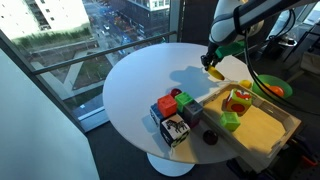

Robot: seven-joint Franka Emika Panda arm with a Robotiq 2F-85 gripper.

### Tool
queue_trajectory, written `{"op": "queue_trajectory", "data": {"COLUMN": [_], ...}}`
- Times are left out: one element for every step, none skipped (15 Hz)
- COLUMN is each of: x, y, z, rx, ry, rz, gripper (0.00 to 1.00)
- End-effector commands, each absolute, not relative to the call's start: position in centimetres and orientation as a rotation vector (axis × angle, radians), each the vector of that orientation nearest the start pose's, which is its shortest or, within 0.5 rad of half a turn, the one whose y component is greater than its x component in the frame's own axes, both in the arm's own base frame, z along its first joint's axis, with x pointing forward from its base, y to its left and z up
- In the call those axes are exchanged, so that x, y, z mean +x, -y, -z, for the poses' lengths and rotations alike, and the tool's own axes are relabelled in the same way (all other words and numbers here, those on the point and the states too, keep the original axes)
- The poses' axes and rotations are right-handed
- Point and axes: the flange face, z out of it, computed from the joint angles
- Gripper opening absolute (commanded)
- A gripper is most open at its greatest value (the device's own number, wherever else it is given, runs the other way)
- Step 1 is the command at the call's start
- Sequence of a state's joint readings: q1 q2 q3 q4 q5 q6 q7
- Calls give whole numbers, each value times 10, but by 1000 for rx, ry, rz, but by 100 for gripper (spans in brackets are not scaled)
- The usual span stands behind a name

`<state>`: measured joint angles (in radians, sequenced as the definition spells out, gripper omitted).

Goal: Put the banana in the crate

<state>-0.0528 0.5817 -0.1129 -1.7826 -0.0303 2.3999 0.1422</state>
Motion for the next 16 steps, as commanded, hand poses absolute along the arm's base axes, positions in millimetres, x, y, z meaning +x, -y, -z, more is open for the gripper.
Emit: {"op": "queue_trajectory", "data": {"x": [651, 650, 649, 647, 645, 642, 639, 636, 632, 628, 624, 619, 616, 611, 606, 601], "y": [93, 89, 85, 81, 76, 70, 64, 59, 53, 47, 41, 35, 30, 25, 19, 15], "z": [-264, -270, -275, -280, -283, -286, -289, -290, -291, -292, -293, -293, -293, -292, -293, -292], "rx": [-3163, -3161, -3159, -3157, -3157, -3158, -3160, -3161, -3164, -3167, -3170, -3172, -3174, -3175, -3177, -3180], "ry": [-499, -499, -501, -492, -479, -465, -451, -436, -414, -396, -377, -357, -342, -327, -309, -296], "rz": [79, 84, 85, 75, 59, 38, 18, -2, -25, -46, -68, -87, -101, -119, -133, -146], "gripper": [16, 16, 16, 16, 16, 16, 16, 16, 16, 16, 16, 16, 16, 16, 16, 16]}}
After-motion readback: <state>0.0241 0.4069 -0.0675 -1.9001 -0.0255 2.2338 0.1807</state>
